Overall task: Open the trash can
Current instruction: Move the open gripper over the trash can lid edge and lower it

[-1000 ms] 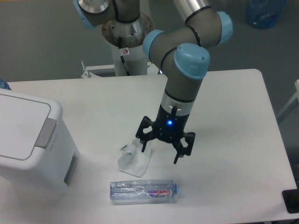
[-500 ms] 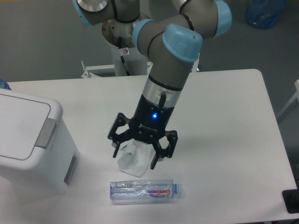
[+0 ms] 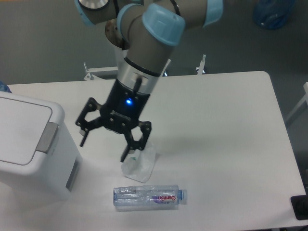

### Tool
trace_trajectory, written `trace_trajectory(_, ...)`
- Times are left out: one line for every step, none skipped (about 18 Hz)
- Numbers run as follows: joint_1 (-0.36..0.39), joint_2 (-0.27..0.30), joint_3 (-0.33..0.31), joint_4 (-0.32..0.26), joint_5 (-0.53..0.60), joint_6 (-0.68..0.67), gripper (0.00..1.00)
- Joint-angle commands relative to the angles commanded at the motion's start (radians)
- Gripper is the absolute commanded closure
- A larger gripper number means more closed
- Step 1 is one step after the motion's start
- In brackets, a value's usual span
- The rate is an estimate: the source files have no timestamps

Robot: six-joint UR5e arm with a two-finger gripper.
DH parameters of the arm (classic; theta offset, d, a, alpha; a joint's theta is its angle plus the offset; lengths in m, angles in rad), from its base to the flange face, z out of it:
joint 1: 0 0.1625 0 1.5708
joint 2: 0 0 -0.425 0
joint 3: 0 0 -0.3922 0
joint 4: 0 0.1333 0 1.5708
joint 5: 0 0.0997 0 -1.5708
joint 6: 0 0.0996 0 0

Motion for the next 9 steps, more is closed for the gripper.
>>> trace_trajectory(0.000,0.000,0.000,0.000,0.002,0.000,0.00)
trace_trajectory(0.000,0.000,0.001,0.000,0.002,-0.002,0.00)
trace_trajectory(0.000,0.000,0.002,0.000,-0.001,-0.002,0.00)
trace_trajectory(0.000,0.000,0.002,0.000,-0.005,-0.003,0.00)
trace_trajectory(-0.002,0.000,0.002,0.000,-0.003,-0.005,0.00)
trace_trajectory(-0.002,-0.002,0.002,0.000,0.000,-0.008,0.00)
trace_trajectory(-0.003,-0.006,0.000,0.000,0.002,-0.008,0.00)
trace_trajectory(-0.009,-0.009,0.000,0.002,0.002,-0.008,0.00)
trace_trajectory(-0.021,-0.015,0.000,0.002,0.003,-0.008,0.00)
